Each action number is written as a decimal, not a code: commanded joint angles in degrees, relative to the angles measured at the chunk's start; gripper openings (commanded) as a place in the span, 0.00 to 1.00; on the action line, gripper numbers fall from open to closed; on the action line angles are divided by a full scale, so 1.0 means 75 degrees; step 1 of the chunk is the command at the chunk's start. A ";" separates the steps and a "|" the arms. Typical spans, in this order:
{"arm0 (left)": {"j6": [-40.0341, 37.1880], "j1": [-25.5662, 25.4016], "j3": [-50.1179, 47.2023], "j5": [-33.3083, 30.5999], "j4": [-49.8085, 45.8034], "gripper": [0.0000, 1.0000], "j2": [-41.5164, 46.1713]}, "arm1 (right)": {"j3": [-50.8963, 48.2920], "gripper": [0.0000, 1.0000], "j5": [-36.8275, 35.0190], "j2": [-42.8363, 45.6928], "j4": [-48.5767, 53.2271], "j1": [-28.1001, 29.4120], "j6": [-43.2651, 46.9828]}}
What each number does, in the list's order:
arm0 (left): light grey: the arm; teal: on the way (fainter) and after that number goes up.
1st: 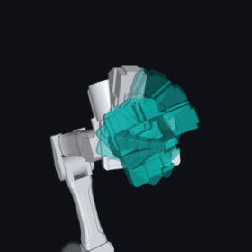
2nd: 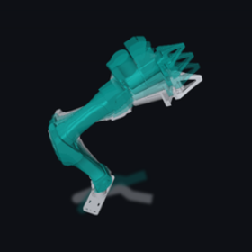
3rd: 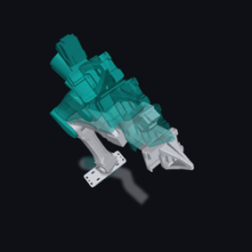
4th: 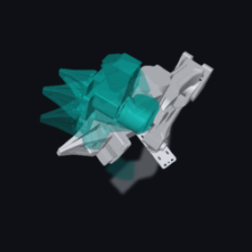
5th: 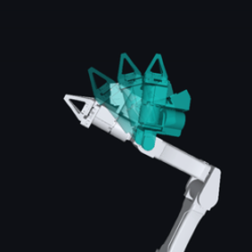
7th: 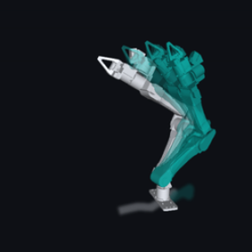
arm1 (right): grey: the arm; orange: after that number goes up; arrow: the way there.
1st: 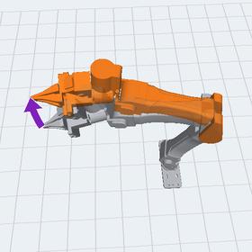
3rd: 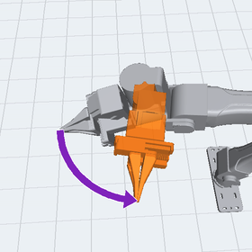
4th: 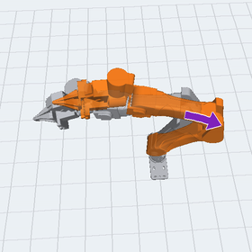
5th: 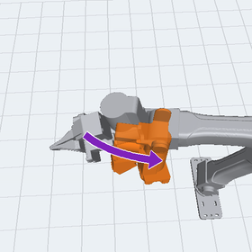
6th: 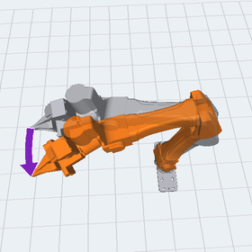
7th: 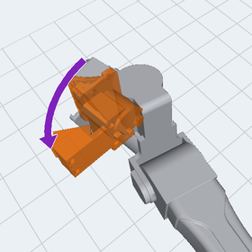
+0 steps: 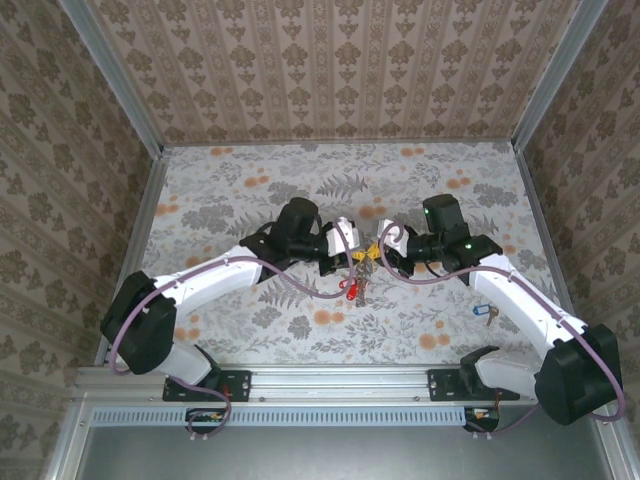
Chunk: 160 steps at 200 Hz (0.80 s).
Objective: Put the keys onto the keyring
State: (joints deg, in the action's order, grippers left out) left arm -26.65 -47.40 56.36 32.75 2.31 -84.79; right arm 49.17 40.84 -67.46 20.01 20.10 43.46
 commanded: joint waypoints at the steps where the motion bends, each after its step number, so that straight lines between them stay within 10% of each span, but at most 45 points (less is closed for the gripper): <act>1: -0.0323 -0.0055 0.0367 -0.0143 -0.0349 0.16 -0.0128 | 0.0355 0.00 0.0116 0.0193 0.0298 0.0090 0.0176; 160: 0.0325 0.0062 -0.0100 0.0960 0.1011 0.00 0.0064 | -0.0344 0.14 0.0083 0.0246 -0.0358 0.0052 -0.0088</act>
State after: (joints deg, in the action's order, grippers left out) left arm -26.46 -47.55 56.29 36.23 4.03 -86.26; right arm 47.72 38.26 -65.52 19.59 20.56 43.55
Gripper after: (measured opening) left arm 0.041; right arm 0.132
